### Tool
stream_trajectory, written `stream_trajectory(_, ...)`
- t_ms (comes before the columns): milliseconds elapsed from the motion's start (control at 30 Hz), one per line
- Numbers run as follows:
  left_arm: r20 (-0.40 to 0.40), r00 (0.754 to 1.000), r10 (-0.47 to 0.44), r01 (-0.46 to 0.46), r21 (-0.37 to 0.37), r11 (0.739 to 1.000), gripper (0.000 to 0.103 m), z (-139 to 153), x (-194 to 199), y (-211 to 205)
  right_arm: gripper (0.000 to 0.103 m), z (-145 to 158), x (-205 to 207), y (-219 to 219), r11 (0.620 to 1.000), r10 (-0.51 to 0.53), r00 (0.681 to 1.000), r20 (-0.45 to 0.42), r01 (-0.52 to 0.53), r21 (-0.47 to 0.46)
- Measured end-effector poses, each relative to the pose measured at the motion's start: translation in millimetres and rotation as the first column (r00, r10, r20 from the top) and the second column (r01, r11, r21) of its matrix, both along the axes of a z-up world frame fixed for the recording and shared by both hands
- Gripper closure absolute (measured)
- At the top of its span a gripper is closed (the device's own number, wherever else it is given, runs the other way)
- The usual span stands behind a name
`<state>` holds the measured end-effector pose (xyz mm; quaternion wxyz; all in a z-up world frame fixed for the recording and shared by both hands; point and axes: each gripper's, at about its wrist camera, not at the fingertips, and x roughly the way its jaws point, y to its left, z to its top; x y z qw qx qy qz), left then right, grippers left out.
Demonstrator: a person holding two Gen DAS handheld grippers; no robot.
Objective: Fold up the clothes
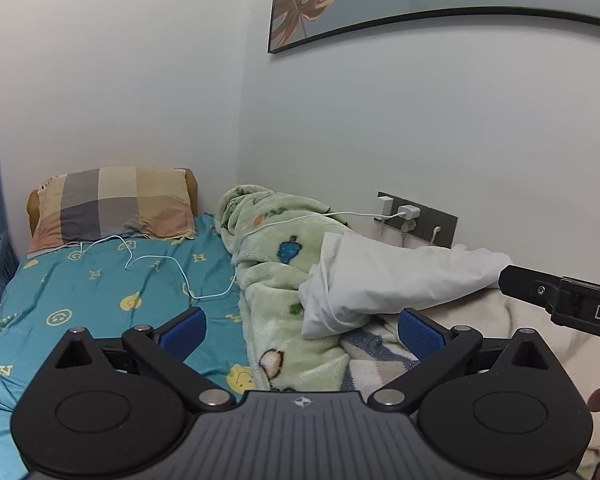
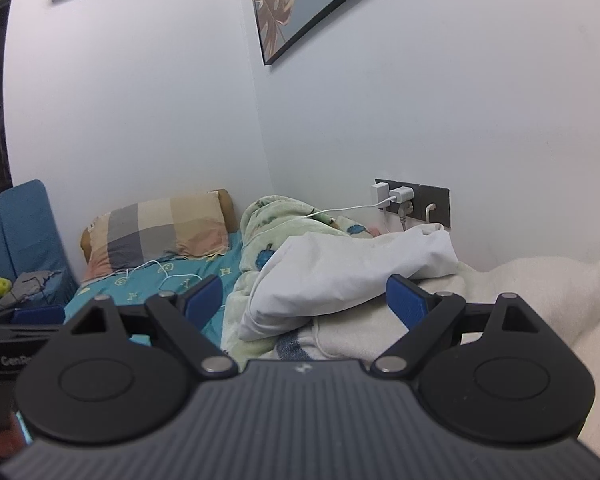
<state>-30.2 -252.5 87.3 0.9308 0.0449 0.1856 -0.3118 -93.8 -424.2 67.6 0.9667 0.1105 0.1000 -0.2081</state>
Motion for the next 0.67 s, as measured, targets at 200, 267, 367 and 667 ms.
stream_trajectory(200, -0.002, 1.0, 0.009, -0.009, -0.016, 1.0, 0.0, 2.4, -3.0, 5.7, 0.013, -1.7, 1.5, 5.8, 1.0, -0.008, 1.0, -0.008, 0.007, -0.023)
stream_trajectory(267, 0.004, 1.0, 0.014, -0.014, -0.015, 1.0, 0.0, 3.8, -3.9, 8.6, 0.013, -1.8, 1.5, 8.8, 0.999, -0.013, 1.0, -0.013, 0.012, -0.039)
stream_trajectory(367, 0.003, 1.0, 0.017, -0.017, -0.024, 1.0, 0.0, 5.6, -5.0, 13.7, 0.013, -1.7, 1.6, 10.4, 0.999, -0.015, 1.0, -0.015, 0.015, -0.037)
stream_trajectory(667, -0.023, 1.0, 0.014, -0.016, -0.068, 0.998, 0.0, 11.0, -6.3, 33.5, 0.013, 1.1, 2.9, 19.0, 0.999, -0.01, 1.0, -0.021, 0.009, -0.036)
